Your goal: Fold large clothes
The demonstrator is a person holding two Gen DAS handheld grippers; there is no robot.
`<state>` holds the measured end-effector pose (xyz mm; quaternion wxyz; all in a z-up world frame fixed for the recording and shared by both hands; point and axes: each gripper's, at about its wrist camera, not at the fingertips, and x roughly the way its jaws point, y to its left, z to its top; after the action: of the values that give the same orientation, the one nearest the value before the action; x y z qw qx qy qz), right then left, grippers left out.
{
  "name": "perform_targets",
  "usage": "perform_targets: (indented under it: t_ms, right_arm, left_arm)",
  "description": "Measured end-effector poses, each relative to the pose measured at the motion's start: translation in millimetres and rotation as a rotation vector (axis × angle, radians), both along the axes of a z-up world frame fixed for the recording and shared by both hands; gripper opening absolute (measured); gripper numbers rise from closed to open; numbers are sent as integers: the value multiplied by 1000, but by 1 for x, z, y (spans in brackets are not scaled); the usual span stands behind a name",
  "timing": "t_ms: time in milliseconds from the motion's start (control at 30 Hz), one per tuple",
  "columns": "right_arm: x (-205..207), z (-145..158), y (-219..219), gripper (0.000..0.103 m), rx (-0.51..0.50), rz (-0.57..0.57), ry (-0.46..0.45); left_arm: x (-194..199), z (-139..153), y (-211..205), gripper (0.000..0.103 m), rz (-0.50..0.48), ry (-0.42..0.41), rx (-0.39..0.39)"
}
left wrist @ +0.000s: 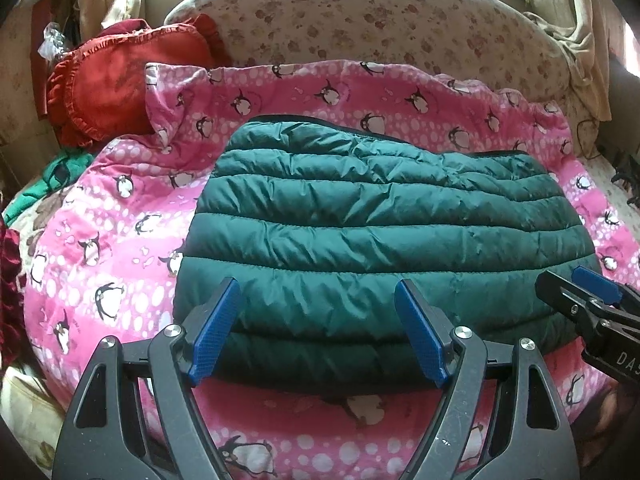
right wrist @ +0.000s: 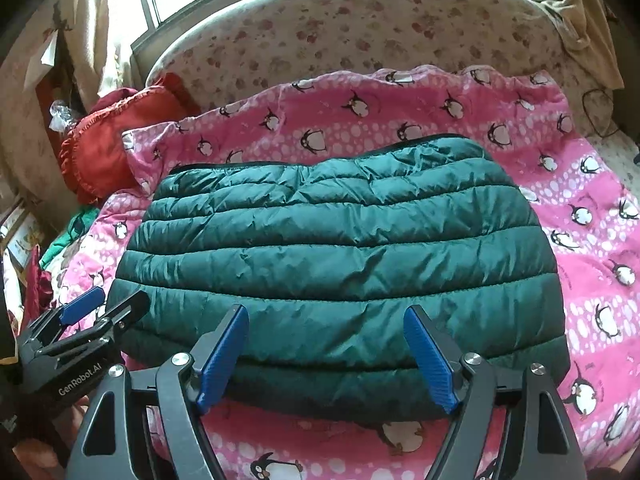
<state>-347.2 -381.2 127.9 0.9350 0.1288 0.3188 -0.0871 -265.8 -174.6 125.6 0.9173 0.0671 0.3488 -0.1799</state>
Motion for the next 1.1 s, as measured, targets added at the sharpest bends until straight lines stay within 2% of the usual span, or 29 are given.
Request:
perform_targets:
  t_ms: [367,1100]
  right_arm:
    - [-5,-2,-4,78,3,-12,-7]
    - [-1,2,4,78,-33,-3,-3]
  left_arm:
    - [-6,2,-2,80,-5,-18,-8]
    - [-3,2,-2,80,-15,-2,-27]
